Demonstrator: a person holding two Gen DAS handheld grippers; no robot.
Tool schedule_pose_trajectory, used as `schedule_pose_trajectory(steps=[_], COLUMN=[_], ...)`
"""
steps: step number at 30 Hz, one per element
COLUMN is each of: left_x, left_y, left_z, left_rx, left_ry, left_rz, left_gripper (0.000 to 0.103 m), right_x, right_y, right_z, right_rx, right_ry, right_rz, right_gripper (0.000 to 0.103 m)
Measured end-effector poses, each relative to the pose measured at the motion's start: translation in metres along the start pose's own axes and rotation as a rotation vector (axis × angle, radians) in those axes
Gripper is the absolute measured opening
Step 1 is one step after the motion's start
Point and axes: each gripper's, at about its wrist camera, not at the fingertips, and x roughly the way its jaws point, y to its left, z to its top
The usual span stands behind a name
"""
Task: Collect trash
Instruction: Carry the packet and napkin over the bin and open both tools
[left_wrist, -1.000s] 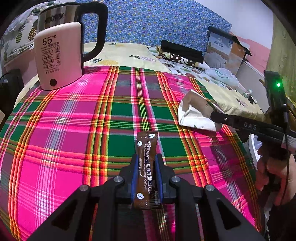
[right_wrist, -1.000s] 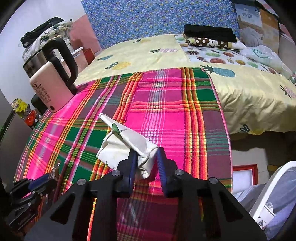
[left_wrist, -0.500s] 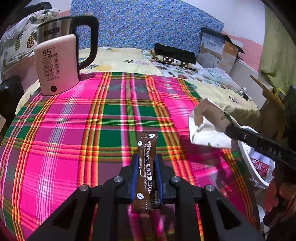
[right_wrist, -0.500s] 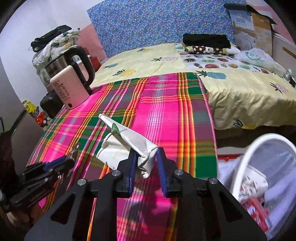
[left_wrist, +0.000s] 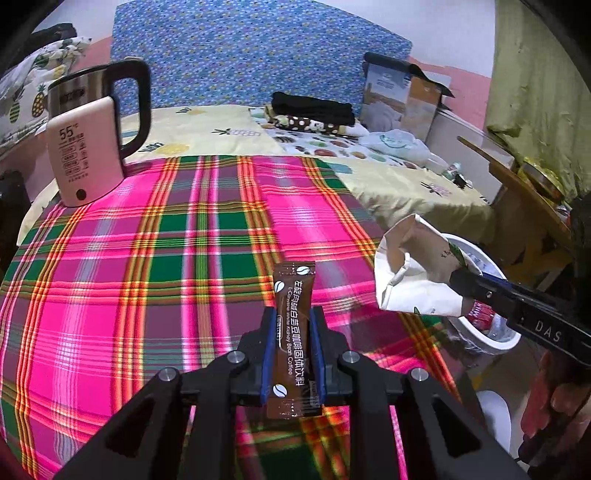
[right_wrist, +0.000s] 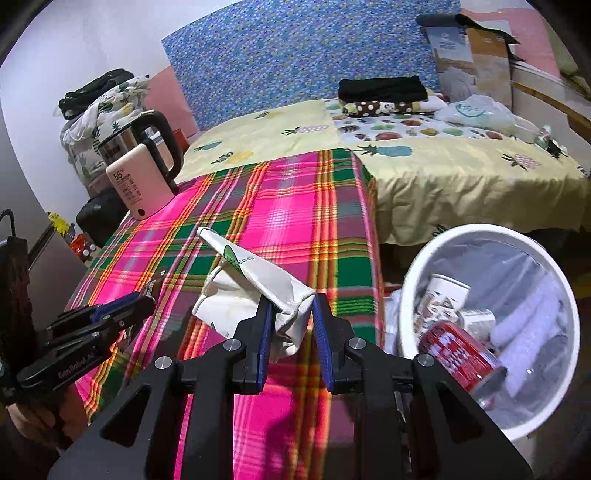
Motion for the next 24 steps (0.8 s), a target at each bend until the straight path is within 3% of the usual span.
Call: schedule_pose_trajectory(steps=[16, 24], left_x=[0.010, 0.022], left_y=[-0.056, -0.094], left_z=[0.010, 0.018], left_rx=[0.080, 0.135], left_ry=[0.008, 0.013], left_rz=[-0.072, -0.134], left_gripper=[0.019, 0.019], right_x=[-0.024, -0.043], right_y=[-0.033, -0.068], right_z=[-0.016, -0.022], right_rx=[0.067, 0.141], right_ry=[-0.050, -0.082], right_rz=[-0.058, -0.129], right_gripper=[0.022, 0.022])
